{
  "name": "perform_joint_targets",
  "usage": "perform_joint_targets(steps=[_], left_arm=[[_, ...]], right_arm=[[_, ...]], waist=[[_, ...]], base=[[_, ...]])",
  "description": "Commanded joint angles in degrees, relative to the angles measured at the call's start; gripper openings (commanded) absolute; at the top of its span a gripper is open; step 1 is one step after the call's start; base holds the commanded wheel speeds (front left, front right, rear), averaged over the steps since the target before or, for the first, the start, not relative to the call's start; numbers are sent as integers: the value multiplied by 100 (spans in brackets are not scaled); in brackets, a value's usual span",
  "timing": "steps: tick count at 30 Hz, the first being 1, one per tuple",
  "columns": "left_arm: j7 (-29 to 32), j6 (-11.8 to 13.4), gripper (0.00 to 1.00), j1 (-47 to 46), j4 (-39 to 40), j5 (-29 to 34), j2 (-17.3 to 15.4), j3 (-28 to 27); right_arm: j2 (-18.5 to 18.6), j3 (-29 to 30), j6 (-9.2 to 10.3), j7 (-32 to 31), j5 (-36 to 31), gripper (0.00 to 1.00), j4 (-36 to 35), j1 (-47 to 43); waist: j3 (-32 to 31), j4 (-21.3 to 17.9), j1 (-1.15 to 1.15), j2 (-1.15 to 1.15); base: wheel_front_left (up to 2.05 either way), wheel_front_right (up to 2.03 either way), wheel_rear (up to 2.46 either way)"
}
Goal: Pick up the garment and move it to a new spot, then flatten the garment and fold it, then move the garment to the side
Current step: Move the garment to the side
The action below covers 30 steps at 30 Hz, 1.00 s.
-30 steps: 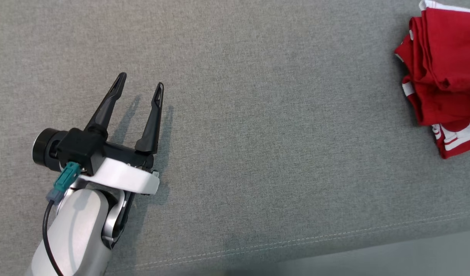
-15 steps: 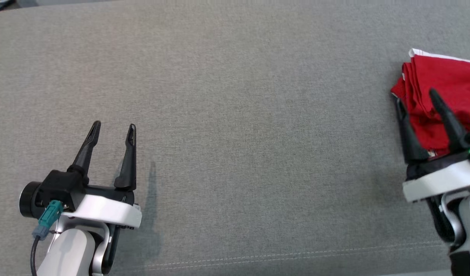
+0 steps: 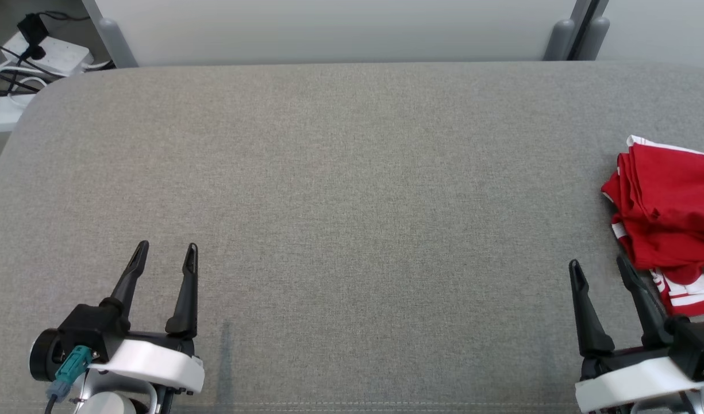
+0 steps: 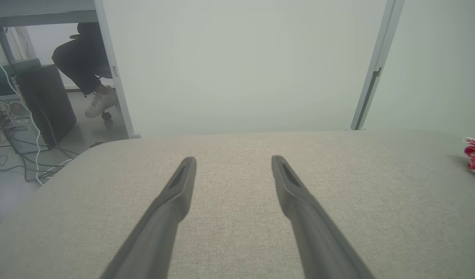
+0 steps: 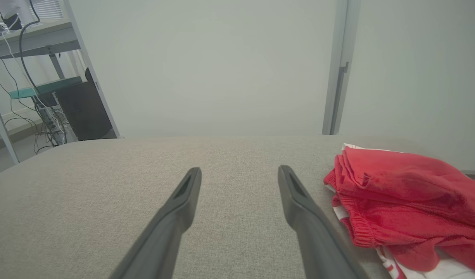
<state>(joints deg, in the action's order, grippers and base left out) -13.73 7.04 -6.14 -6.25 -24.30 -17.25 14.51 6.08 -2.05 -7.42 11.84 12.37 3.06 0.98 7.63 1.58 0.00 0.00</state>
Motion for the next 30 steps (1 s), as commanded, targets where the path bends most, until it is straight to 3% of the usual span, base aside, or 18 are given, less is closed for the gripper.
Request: perform_joint_targets(steps=[1, 17, 30], left_arm=[[-48, -36, 100, -51, 95, -52, -161, -193], [-50, -30, 100, 535, -119, -136, -257, -181], [-54, -9, 100, 590, -69, -164, -302, -155]], right_arm=[[0, -76, -7, -35, -75, 100, -232, -83], [-251, 214, -7, -271, -257, 100, -474, -891], [-298, 261, -7, -358, -257, 100, -588, -1017]], waist=[[-167, 21, 0, 0], [-742, 78, 0, 0], [-768, 86, 0, 0]], base=[[0, 0, 0], [0, 0, 0], [0, 0, 0]])
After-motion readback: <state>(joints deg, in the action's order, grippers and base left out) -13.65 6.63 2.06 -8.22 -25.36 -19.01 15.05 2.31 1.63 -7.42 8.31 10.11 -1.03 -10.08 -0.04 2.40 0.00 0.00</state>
